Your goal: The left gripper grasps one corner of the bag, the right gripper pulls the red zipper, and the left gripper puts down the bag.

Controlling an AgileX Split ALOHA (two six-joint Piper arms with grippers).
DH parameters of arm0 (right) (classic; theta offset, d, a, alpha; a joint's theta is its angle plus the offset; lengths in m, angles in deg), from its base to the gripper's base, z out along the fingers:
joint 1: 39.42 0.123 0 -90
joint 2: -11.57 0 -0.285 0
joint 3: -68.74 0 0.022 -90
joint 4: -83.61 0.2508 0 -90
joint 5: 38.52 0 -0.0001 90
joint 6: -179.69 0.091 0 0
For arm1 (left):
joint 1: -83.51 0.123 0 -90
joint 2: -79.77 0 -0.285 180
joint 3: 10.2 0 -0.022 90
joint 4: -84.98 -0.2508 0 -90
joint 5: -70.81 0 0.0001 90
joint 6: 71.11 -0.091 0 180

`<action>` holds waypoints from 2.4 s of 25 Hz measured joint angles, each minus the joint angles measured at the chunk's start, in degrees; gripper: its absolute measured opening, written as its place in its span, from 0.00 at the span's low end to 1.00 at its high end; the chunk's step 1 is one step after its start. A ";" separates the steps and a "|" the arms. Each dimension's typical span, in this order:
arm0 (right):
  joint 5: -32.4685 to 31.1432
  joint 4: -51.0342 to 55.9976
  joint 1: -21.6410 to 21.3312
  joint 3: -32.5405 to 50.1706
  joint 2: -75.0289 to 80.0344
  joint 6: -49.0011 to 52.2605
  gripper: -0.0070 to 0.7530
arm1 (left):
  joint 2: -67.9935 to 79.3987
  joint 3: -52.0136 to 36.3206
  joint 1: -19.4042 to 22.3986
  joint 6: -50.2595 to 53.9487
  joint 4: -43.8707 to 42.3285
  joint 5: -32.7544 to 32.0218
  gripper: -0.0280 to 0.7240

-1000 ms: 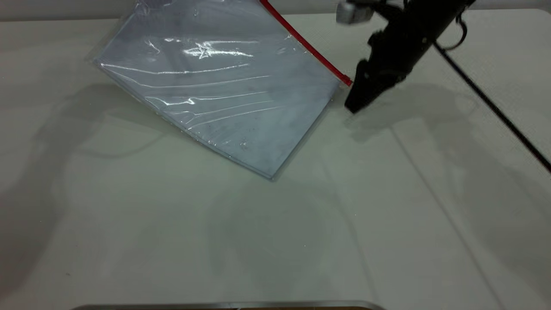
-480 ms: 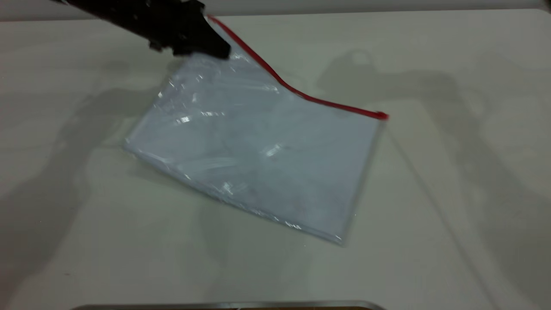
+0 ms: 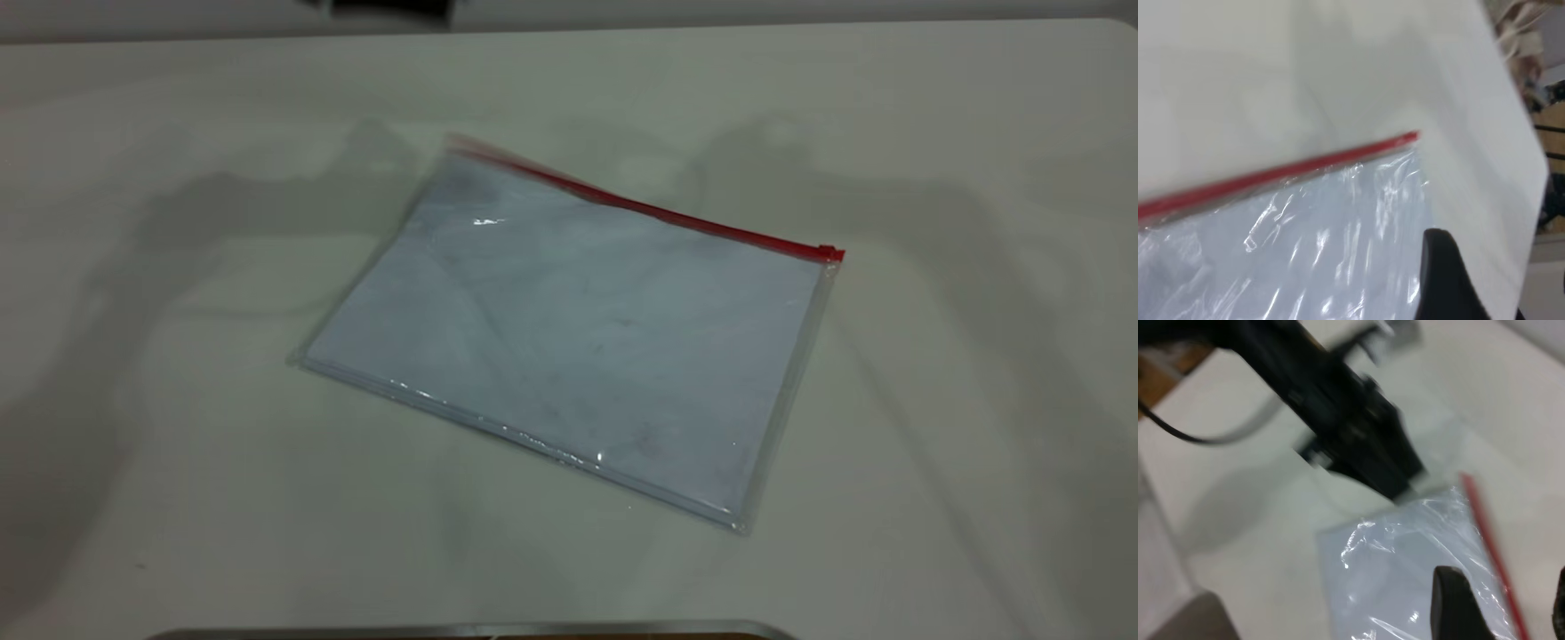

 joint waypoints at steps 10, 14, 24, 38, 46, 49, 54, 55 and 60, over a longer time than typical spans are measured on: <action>-0.24 -21.78 0.00 7.67 -27.49 15.21 0.53 | -22.44 0.02 8.52 11.01 -5.82 -7.63 0.69; -0.24 -26.12 0.00 20.36 -41.53 16.80 0.53 | -30.53 0.02 9.59 17.00 -15.71 -7.63 0.69; -0.24 -30.94 0.00 60.39 -67.43 20.89 0.53 | -41.49 -0.05 8.03 38.27 -36.47 -7.63 0.64; 6.98 -39.17 0.00 92.02 -85.43 29.12 0.53 | -66.80 -37.35 -0.76 51.45 -58.21 -7.63 0.59; 7.16 -41.33 0.00 92.02 -85.69 31.49 0.53 | -90.48 -64.28 -0.77 51.87 -61.68 -3.21 0.59; 7.22 -41.27 0.00 92.02 -85.69 31.49 0.53 | -99.12 -69.47 -0.77 53.88 -62.69 -2.97 0.59; 7.22 -41.04 0.00 92.02 -85.69 31.49 0.52 | -113.17 -72.44 -0.77 58.10 -64.18 -4.18 0.59; 7.22 -41.04 0.00 92.02 -85.69 31.49 0.52 | -115.46 -72.48 -0.77 58.98 -65.06 -4.24 0.59; 7.22 -40.99 0.00 92.02 -85.69 31.49 0.52 | -127.69 -72.48 -0.77 60.29 -66.45 -4.66 0.59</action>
